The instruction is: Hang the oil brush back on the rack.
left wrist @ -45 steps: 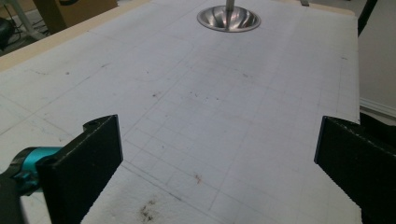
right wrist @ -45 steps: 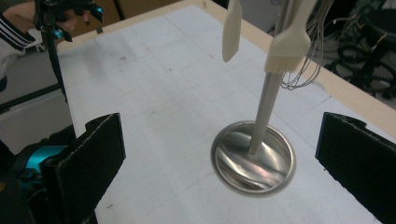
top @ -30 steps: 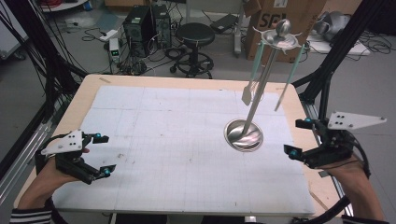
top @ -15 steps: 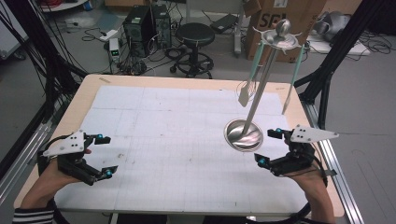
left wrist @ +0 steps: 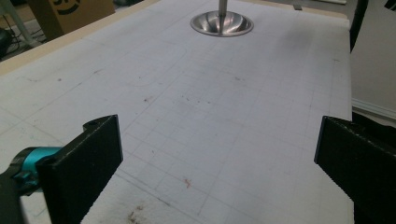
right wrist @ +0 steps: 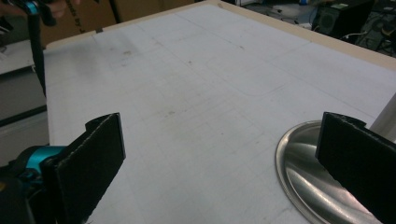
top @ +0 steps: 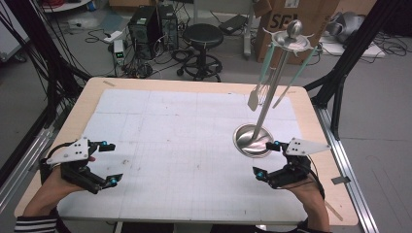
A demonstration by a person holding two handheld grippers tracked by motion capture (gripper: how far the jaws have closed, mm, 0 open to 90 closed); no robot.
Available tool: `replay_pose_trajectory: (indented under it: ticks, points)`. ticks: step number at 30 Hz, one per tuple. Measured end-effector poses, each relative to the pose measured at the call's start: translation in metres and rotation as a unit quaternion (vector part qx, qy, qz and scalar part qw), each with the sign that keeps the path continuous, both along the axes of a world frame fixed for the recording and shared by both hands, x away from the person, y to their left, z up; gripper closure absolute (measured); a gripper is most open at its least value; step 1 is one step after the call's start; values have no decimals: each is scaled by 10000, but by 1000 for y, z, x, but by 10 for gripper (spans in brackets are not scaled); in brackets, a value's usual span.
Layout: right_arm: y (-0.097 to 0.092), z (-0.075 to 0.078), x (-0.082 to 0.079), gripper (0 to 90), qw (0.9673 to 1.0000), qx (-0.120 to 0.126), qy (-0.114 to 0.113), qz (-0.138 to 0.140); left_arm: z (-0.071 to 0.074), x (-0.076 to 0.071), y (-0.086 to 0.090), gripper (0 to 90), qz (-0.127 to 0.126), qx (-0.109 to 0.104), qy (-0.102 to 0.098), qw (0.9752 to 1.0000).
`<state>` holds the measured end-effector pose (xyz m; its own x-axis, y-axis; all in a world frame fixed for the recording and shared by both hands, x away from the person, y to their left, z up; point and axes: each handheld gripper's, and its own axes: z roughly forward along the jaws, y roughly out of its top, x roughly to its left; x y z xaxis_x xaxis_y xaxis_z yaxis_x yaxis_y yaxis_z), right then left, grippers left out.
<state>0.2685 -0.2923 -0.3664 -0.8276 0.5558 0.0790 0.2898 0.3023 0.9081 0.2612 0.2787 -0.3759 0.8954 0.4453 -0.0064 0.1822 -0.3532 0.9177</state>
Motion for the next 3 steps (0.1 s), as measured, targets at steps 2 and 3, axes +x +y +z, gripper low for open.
replay_pose_trajectory:
  ticks: [2,3]
  points:
    - [-1,-1,0,1,10000,-17,2,-5,0,0,-1,17,-10,5,-6,10000]
    - [-2,-1,0,0,10000,-11,-29,-33,0,-1,-1,17,5,8,-8,10000]
